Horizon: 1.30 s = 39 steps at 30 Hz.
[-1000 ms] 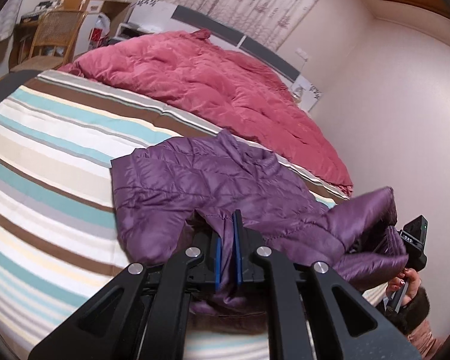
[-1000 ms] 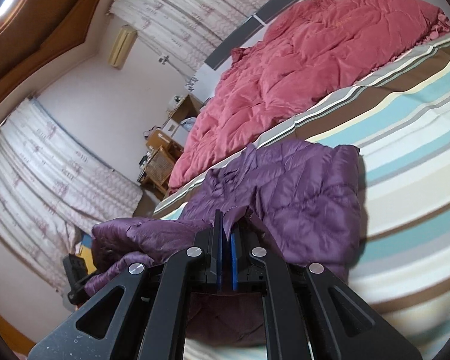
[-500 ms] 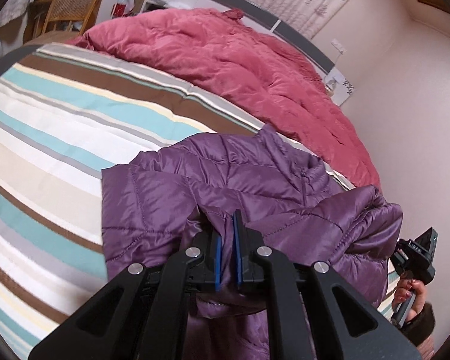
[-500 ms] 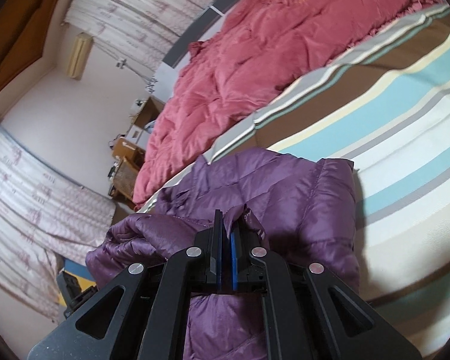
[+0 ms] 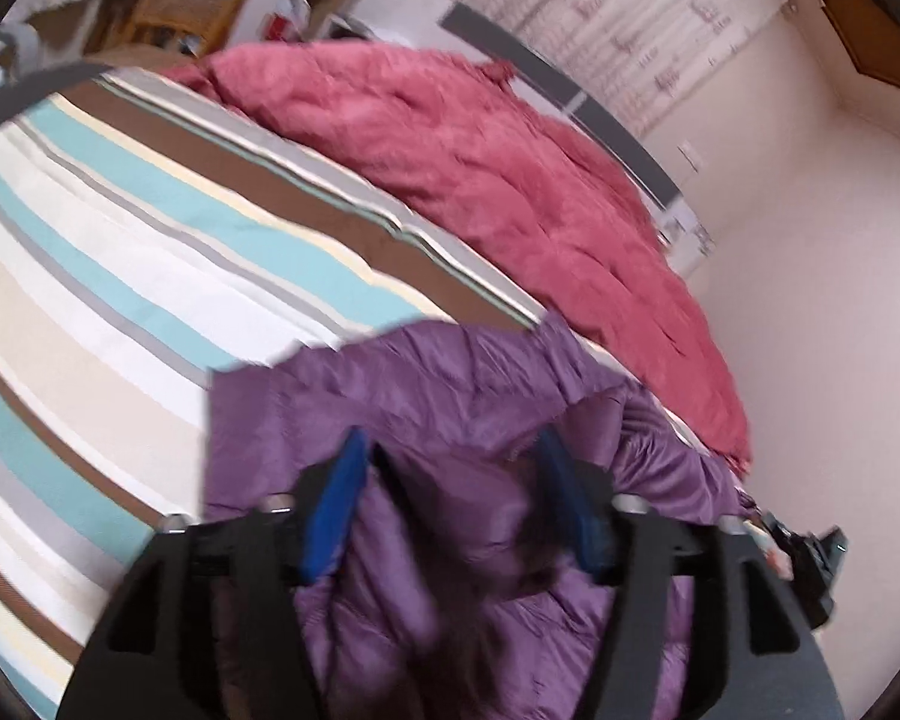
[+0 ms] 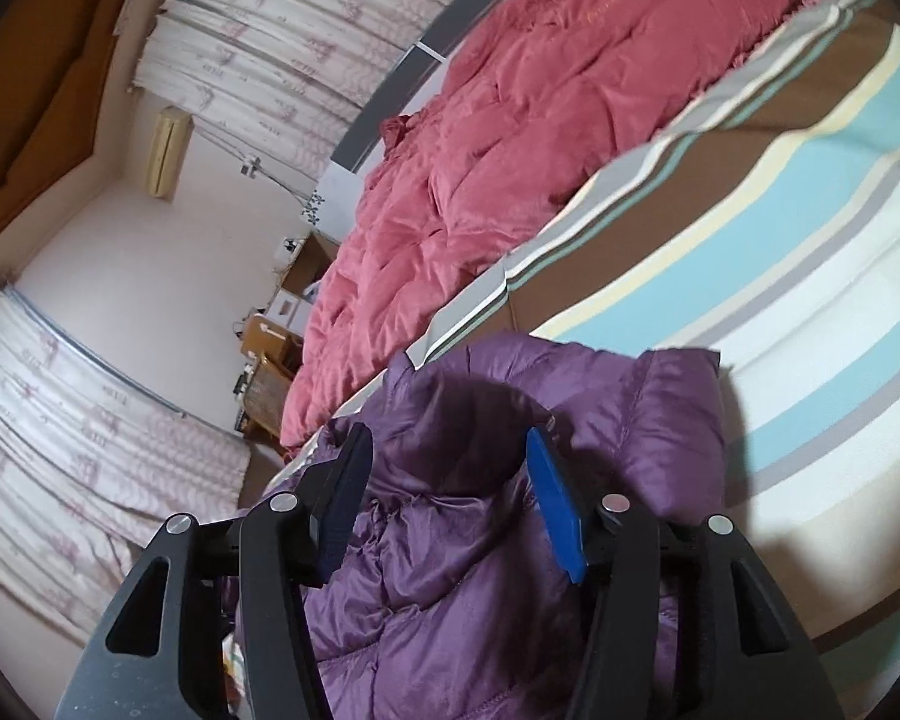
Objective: Fold large clothes
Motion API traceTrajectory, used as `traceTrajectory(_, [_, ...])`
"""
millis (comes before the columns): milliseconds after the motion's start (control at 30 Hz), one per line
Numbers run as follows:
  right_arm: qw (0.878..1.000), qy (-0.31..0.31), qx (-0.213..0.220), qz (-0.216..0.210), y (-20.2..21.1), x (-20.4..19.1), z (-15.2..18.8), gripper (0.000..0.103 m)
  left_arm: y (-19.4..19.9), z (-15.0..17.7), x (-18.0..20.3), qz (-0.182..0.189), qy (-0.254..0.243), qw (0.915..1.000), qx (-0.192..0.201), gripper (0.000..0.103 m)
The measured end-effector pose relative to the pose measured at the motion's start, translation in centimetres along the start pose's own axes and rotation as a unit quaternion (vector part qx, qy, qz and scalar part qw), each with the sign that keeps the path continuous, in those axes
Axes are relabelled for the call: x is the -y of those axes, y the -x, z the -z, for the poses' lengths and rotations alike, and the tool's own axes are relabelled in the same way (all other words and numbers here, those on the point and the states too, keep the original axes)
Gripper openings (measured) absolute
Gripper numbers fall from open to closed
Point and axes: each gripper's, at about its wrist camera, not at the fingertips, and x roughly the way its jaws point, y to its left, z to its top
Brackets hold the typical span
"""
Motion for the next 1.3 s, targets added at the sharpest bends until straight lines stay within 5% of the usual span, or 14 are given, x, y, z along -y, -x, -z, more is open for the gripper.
traceTrajectory(167, [0.994,0.083,-0.017,0.063,-0.5,-1.7,0.0,0.053,0.7,-0.2,-0.2,-0.001,-0.009,0.9996,0.027,0.085])
traceTrajectory(400, [0.968,0.187,-0.055,0.158,-3.6,-3.7,0.4,0.053,-1.8,0.2,1.7,-0.016,-0.066,0.9976,-0.012,0.088])
traceTrajectory(467, [0.960,0.211,-0.063,0.174,-4.3,-4.0,0.9,0.046,-3.2,0.5,2.2,-0.029,-0.082,0.9955,-0.037,0.074])
traceTrajectory(533, [0.950,0.240,-0.070,0.187,-4.8,-4.4,1.5,0.021,-4.1,0.8,2.5,-0.050,-0.099,0.9926,-0.050,0.053])
traceTrajectory(567, [0.945,0.254,-0.072,0.196,-5.0,-4.6,1.8,0.017,-4.4,1.0,2.8,-0.054,-0.107,0.9912,-0.055,0.030])
traceTrajectory(667, [0.939,0.260,-0.065,0.216,-4.5,-5.3,1.8,0.008,-3.5,1.4,3.1,-0.058,-0.112,0.9907,-0.051,0.010])
traceTrajectory(900, [0.939,0.257,-0.023,0.226,-4.0,-8.2,-0.9,0.006,-1.3,-1.1,4.4,-0.067,-0.093,0.9933,0.009,0.007])
traceTrajectory(1167, [0.940,0.228,-0.043,0.251,-8.9,-5.7,-2.0,0.006,-6.7,-1.4,3.7,-0.131,-0.095,0.9866,-0.020,0.008])
traceTrajectory(1300, [0.929,0.245,-0.041,0.273,-10.8,-4.4,-1.1,0.006,-8.4,-0.6,3.3,-0.146,-0.114,0.9826,-0.017,0.011])
